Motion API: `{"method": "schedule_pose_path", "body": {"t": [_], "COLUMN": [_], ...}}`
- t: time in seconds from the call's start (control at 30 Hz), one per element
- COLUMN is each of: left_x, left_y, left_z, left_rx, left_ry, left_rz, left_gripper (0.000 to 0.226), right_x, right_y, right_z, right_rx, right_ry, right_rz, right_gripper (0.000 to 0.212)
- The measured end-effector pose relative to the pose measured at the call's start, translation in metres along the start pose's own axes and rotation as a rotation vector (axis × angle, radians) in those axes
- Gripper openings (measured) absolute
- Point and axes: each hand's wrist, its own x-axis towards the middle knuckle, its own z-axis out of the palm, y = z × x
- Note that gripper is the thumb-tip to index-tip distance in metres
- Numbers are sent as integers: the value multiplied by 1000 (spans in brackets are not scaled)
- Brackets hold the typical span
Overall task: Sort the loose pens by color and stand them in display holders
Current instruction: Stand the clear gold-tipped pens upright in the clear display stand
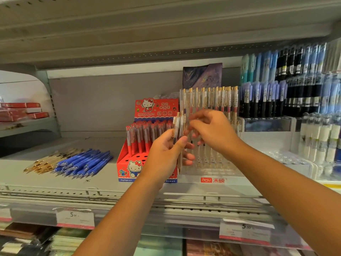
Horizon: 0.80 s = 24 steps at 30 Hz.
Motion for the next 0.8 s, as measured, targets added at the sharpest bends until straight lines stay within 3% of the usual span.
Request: {"method": "schedule_pose_path", "body": {"t": [0.07,0.17,0.37,0.53,0.67,0.8], "left_x": [-1,-1,1,3,3,6], "left_y": [1,0,-3,-1,0,0], "left_z": [1,2,3,0,-3,-3], "left_rx": [-7,-9,31,116,214,16], "left_ry": [-32,-56,-67,142,176,122], "left_rz": [-3,-5,23,49,31,-59], "left_gripper": [21,22,24,16,16,31], "right_x": [-6,-13,-18,-13,-3,5], "right_y": [-7,-9,-7,-6,-1,6], "right_z": [-2,-2,-8,-17,-22,-23], "right_rx": [147,92,202,268,285,242], "right_ry": [-61,-110,-42,92,168,207], "right_rz": [4,-57,-24,-28,-7,-12], "right_gripper": [11,24,28,35,35,36]}}
